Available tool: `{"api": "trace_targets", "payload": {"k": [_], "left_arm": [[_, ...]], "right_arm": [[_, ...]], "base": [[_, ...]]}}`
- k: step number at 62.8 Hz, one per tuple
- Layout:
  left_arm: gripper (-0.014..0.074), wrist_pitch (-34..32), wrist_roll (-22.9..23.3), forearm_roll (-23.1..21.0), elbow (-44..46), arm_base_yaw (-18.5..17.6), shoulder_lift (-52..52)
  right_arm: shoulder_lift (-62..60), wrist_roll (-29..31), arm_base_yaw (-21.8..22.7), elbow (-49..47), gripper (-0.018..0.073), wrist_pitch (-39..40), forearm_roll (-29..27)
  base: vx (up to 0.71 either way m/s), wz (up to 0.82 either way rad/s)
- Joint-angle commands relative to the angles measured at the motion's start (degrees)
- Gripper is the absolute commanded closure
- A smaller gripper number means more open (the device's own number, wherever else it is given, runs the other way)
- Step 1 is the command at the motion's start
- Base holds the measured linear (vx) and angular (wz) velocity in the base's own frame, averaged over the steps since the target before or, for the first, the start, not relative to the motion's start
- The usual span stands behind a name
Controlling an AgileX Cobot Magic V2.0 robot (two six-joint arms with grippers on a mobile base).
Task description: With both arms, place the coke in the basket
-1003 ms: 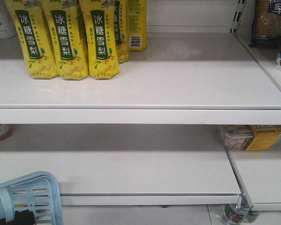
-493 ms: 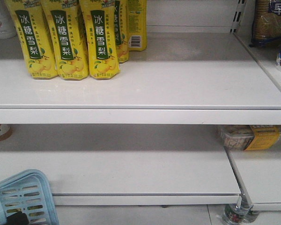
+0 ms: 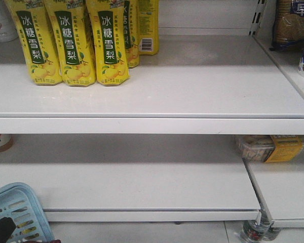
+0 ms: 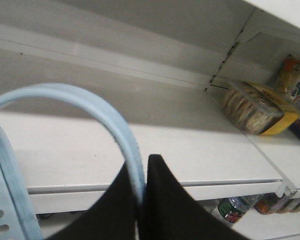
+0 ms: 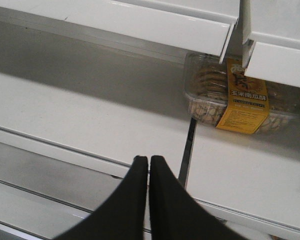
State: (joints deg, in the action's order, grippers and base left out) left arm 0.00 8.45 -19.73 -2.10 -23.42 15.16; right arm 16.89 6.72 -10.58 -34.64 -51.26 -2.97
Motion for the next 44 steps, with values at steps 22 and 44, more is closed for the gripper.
{"api": "trace_targets", "payload": {"k": [22, 44], "left_arm": [[0.0602, -2.06, 0.24, 8.15, -0.24, 9.19, -17.04], [0.0602, 3.65, 4.51, 8.09, -0.24, 16.64, -16.78]], "right_arm": [[0.49, 0.19, 0.27, -1.71, 0.0561, 3.74, 0.39], [0.49, 0.19, 0.27, -1.71, 0.0561, 3.75, 0.39]], "base": [[0.00, 0.00], [0.00, 0.00]]}}
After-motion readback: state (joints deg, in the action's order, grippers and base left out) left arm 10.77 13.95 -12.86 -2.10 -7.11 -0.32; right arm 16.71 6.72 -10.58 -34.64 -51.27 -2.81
